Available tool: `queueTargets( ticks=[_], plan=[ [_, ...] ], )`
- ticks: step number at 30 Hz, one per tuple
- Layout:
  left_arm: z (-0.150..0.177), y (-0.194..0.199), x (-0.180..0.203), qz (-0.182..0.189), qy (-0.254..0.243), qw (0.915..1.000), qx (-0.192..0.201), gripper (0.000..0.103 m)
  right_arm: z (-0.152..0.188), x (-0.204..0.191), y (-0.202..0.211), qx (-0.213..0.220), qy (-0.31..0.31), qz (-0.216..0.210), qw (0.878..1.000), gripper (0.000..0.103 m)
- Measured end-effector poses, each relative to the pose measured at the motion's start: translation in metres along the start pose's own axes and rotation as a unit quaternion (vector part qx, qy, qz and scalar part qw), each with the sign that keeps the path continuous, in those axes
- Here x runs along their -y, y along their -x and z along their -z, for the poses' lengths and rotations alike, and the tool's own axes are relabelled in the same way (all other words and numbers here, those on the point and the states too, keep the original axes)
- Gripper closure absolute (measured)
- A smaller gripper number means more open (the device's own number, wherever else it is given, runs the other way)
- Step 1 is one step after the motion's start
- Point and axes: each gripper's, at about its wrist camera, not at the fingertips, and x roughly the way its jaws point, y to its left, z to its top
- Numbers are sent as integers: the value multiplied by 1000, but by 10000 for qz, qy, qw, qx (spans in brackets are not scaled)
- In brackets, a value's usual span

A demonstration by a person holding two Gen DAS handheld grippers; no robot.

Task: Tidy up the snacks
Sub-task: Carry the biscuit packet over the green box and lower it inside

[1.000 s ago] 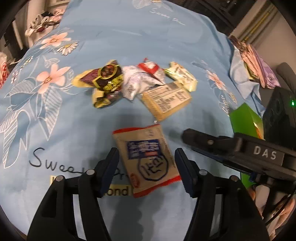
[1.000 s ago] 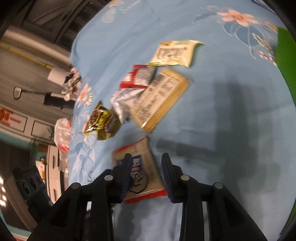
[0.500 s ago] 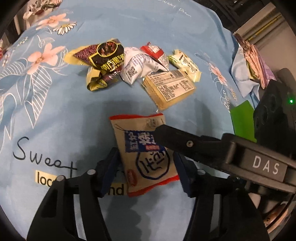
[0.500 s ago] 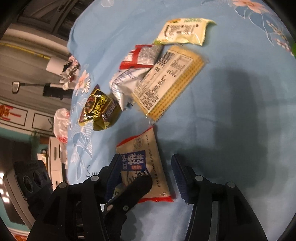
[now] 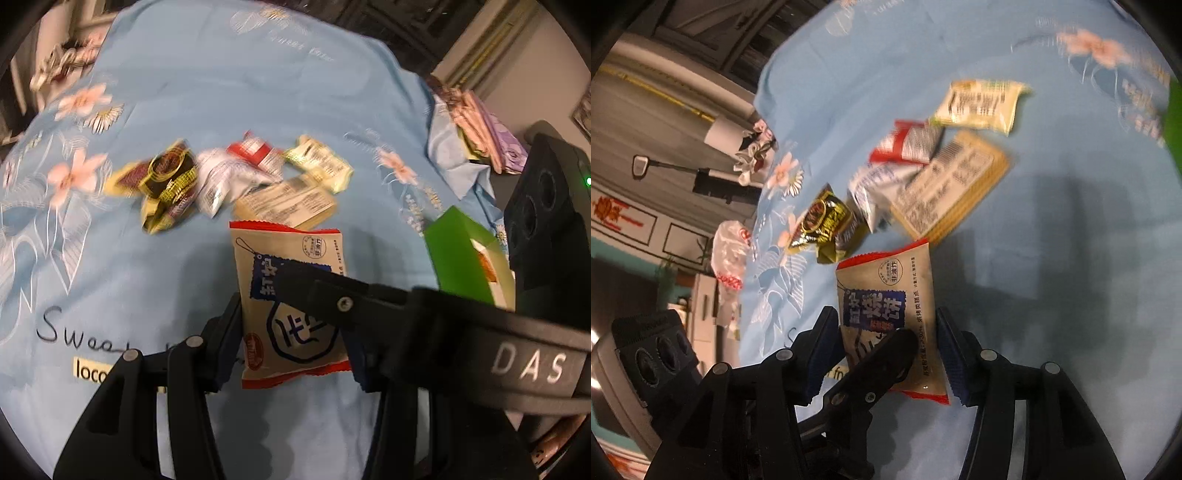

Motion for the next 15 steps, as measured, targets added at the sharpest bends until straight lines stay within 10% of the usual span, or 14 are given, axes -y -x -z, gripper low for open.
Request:
queueTargets(
  ticks=[15],
  plan=[
    [-24, 9, 111, 425, -1155, 9910, 524, 54, -11, 32, 113, 1458, 115, 262, 9889, 46]
  ],
)
